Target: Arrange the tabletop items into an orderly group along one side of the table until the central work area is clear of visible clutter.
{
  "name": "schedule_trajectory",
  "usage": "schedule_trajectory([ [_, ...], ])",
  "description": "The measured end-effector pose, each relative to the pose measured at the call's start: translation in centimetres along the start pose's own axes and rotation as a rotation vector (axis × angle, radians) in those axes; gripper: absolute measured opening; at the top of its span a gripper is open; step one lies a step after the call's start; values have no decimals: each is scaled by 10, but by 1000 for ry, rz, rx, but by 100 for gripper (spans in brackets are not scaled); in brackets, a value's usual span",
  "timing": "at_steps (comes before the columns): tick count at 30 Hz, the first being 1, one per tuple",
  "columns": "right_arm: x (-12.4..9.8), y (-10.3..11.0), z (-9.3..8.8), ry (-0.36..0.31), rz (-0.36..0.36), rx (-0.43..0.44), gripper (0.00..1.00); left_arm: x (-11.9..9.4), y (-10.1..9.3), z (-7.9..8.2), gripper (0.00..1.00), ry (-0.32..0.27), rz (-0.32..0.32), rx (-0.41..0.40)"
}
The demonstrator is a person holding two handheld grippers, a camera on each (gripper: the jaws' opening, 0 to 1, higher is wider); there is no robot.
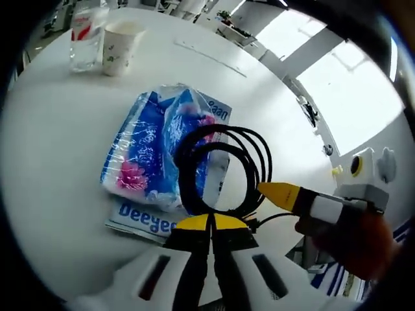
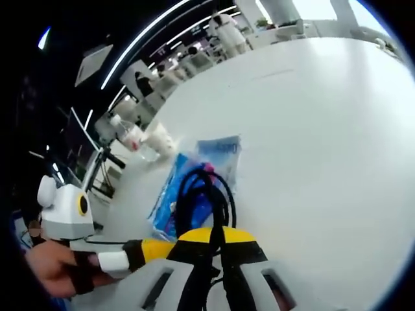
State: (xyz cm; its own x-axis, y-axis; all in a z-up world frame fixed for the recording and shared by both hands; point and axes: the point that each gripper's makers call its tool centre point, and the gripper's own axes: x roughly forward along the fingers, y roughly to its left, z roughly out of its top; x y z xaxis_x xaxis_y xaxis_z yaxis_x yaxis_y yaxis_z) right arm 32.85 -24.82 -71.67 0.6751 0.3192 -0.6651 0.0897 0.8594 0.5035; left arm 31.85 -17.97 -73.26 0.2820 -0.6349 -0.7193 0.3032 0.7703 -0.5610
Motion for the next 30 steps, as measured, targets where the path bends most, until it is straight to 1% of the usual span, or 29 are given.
schedule_trajectory([
  [2,-2,-2,1,-12,-1,6,0,1,-4,3,0,-10,-13,20],
  [4,-4,-2,1,-17,1,14,0,2,-5,4,0,-2,-6,63],
  [7,-7,-5,4,-29,-1,22,0,3,-6,4,0,-3,-10,73],
  [9,-11,-8,9,-46,-4,25,0,3,-8,2,0,3,-13,86],
  [14,-23,-20,22,-92,-22,41,0,0,-9,-4,1,20,-17,152],
  [16,-27,-26,26,-110,-26,61,0,-1,-10,-5,2,23,-19,179],
  [21,-36,-32,36,-143,-31,75,0,-6,-12,-10,3,35,-23,241],
  [30,-45,-49,60,-195,-50,106,0,-13,-9,-17,4,42,-21,247],
])
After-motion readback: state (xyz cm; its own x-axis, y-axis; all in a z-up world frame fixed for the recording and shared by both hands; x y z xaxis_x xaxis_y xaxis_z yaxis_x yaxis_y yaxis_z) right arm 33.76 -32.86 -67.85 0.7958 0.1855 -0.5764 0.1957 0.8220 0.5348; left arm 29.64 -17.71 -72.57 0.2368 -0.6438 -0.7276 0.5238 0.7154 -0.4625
